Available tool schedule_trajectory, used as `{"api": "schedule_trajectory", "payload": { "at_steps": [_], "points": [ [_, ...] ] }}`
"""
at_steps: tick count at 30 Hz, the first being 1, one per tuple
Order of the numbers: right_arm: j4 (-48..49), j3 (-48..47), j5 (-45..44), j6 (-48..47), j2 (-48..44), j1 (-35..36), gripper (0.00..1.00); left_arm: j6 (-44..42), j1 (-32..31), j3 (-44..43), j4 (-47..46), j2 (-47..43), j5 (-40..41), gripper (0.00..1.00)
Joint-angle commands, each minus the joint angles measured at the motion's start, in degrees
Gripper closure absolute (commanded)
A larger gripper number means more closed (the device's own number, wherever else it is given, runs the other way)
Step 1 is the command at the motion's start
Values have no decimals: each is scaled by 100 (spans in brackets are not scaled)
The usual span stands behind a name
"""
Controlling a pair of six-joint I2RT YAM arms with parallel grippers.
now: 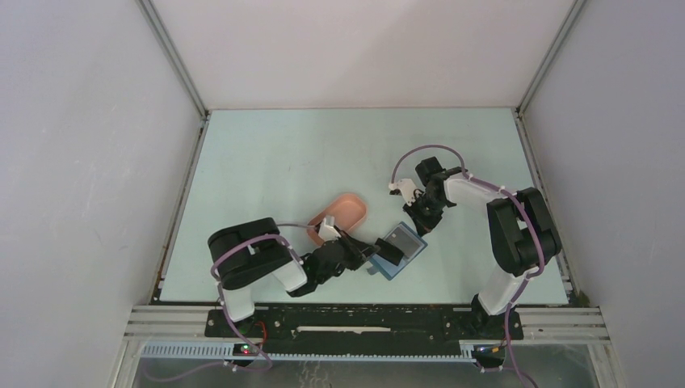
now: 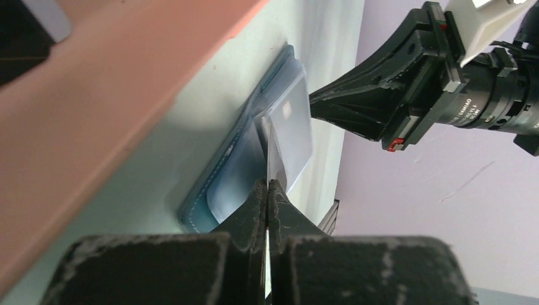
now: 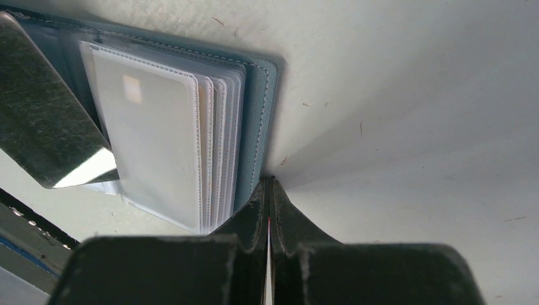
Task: Put the credit cards into the card holder
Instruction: Insert the credit card into the card holder.
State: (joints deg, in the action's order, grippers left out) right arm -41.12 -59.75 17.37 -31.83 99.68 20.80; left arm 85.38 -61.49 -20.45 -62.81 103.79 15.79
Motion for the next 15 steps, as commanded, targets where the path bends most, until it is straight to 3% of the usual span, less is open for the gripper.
{"api": "schedule_trajectory", "payload": {
  "at_steps": [1, 15],
  "points": [
    [-194, 16, 118, -60, 126, 140, 99, 396, 6, -153, 19, 172, -132, 100],
    [-182, 24, 65, -60, 122, 205, 99, 754, 5, -376, 426, 356, -496, 100]
  ]
}}
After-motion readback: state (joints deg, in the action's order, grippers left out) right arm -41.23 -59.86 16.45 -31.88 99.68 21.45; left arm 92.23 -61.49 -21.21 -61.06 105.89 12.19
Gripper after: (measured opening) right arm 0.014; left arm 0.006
